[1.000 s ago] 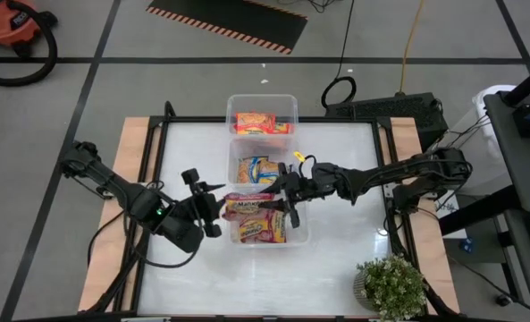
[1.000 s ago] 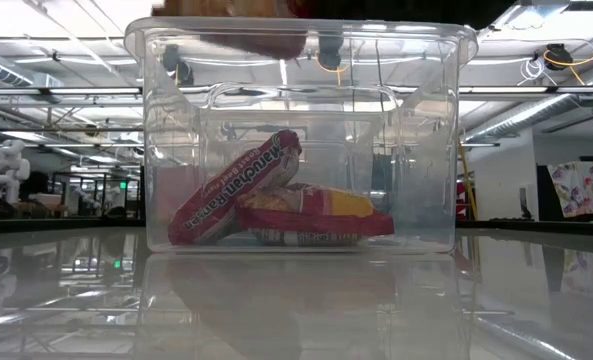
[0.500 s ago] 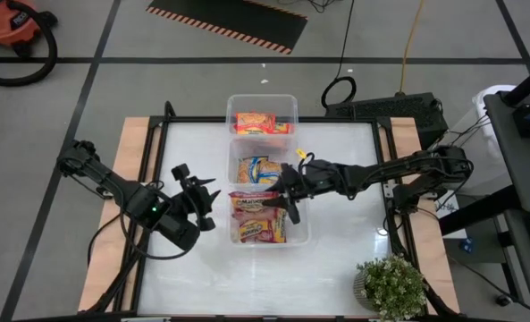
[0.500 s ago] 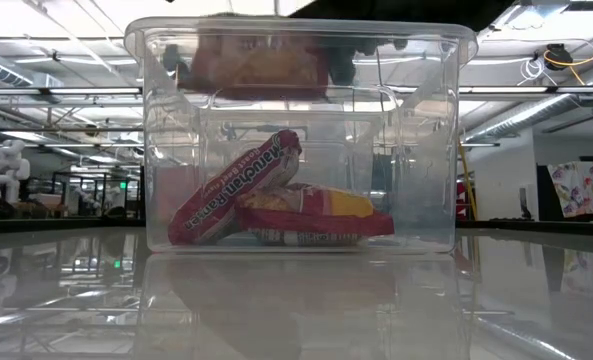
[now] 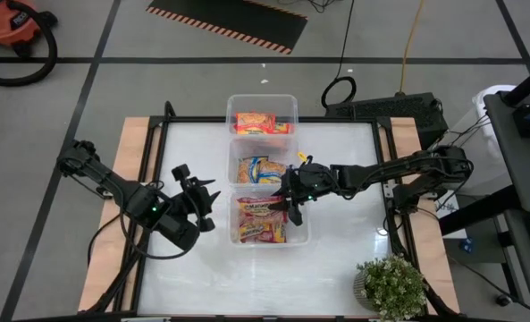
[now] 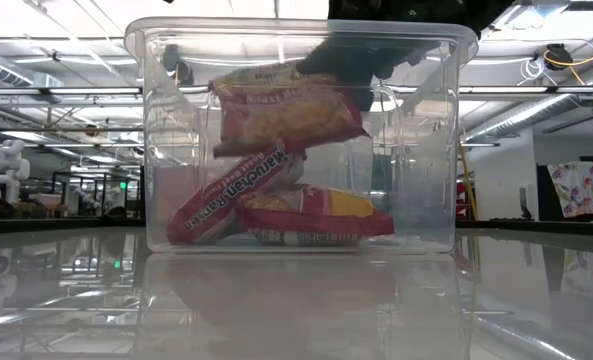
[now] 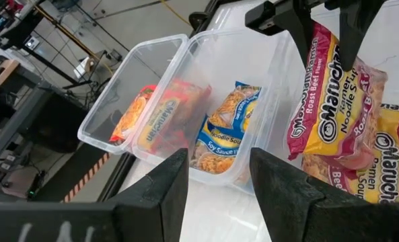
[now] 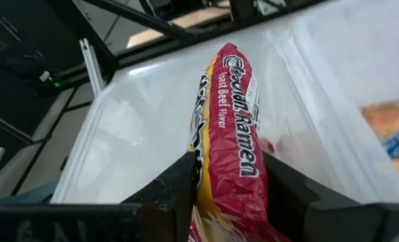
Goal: Sort Maruchan noodles
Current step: Put the red noodle pack into the bottom transparent bin, then return to Home Position
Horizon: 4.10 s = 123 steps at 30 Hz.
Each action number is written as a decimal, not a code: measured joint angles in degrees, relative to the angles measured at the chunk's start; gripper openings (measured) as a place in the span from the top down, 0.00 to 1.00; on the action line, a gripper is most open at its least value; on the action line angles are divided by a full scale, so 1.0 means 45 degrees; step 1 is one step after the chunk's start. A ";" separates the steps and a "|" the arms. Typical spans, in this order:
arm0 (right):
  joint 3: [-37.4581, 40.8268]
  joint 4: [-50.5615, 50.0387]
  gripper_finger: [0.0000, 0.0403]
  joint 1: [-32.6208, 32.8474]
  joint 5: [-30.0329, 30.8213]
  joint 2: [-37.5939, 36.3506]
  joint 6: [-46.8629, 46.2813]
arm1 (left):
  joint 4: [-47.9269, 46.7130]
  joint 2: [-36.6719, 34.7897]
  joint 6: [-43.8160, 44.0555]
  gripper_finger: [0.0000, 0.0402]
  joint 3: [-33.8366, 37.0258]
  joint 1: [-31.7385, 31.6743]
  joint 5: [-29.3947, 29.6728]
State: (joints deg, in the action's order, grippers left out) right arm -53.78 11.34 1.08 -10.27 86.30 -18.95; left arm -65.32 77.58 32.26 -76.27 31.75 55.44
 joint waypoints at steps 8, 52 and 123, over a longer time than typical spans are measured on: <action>0.0000 -0.0292 0.61 0.0029 -0.0009 -0.0005 0.0073 | 0.0005 0.0000 -0.0041 0.59 0.0000 0.0000 -0.0006; 0.1977 -0.0877 0.99 -0.0729 0.2711 -0.4742 0.7140 | 1.3249 -0.4946 -0.8714 0.66 0.7705 -0.2217 -0.4116; 0.8782 0.1150 1.00 -0.1175 0.3255 -1.1662 0.8156 | 1.6474 -1.2793 -0.8582 0.98 1.6000 -0.5965 -0.9350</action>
State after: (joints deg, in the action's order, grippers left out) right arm -14.26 16.51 -4.21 4.38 33.82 17.76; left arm 8.81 20.01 -6.36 -4.27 4.91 13.37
